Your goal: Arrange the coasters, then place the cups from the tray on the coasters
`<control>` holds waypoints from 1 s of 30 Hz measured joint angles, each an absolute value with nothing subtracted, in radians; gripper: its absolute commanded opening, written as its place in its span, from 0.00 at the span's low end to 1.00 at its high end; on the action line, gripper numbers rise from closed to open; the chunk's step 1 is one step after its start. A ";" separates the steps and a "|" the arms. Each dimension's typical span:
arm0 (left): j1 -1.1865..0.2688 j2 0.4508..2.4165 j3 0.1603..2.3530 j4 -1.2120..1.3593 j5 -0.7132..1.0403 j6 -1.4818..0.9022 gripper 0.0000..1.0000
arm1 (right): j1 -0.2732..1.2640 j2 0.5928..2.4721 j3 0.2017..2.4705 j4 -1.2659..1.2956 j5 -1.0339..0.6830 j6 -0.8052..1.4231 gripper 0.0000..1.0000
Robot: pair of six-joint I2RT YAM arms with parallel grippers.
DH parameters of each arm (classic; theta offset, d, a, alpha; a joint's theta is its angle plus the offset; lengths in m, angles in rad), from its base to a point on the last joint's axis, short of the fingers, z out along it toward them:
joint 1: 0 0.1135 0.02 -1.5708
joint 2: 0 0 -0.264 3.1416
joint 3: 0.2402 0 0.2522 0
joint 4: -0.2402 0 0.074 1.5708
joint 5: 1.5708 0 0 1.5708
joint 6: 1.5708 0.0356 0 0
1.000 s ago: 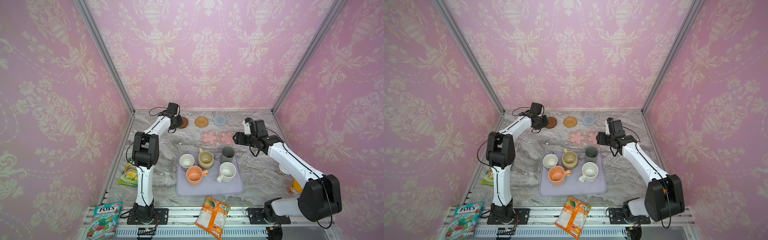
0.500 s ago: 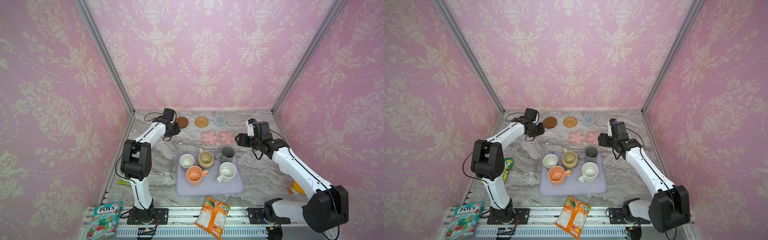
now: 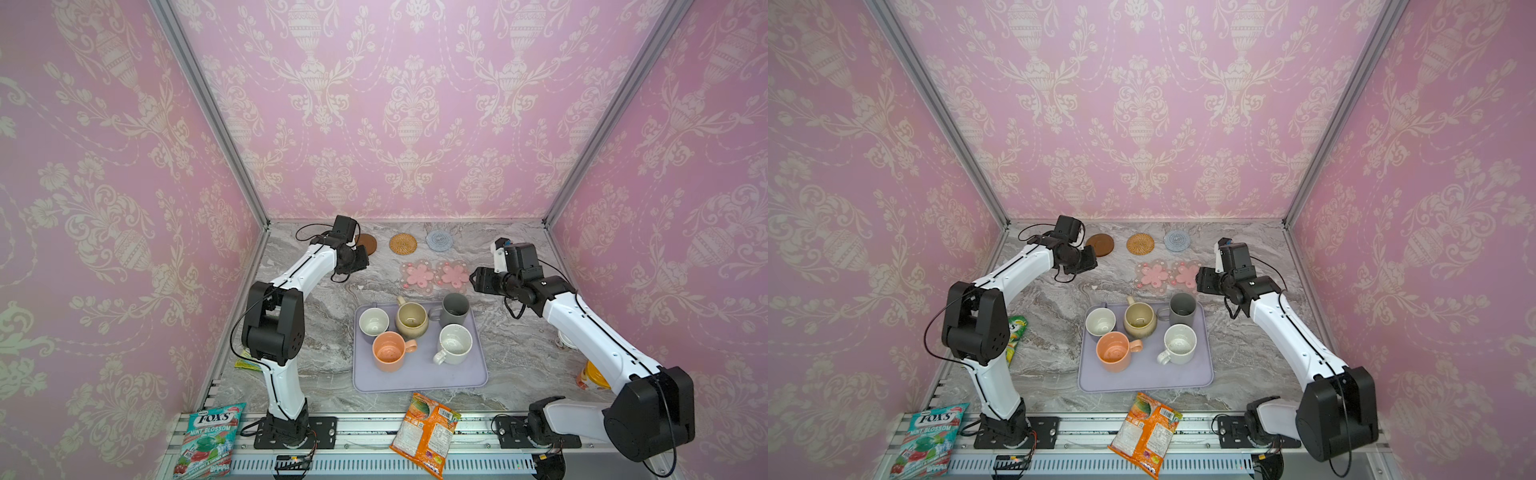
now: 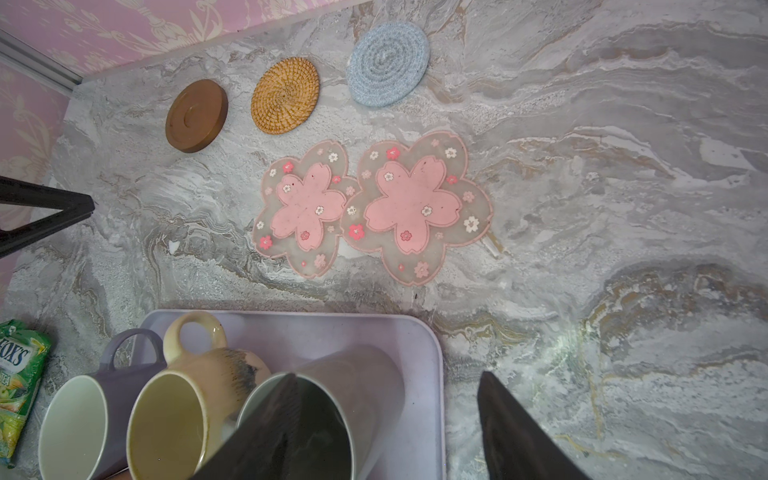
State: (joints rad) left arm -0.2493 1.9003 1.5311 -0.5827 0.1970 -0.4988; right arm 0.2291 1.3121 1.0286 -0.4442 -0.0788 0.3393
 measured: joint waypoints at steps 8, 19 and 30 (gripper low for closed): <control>-0.316 2.020 1.652 -0.628 0.232 -0.482 0.28 | 0.229 1.446 1.099 -0.442 -0.105 0.340 0.68; -0.372 2.151 1.772 -0.661 0.285 -0.483 0.28 | 0.232 1.663 1.254 -0.410 -0.224 0.375 0.63; -0.371 2.191 1.771 -0.673 0.287 -0.484 0.29 | 0.334 1.897 1.442 -0.439 -0.300 0.393 0.62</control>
State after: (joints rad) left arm -0.3710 2.1906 1.7710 -0.6731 0.2871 -0.4835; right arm 0.3344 1.8973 1.4418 -0.4385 -0.2996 0.3931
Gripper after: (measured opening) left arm 0.284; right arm 0.622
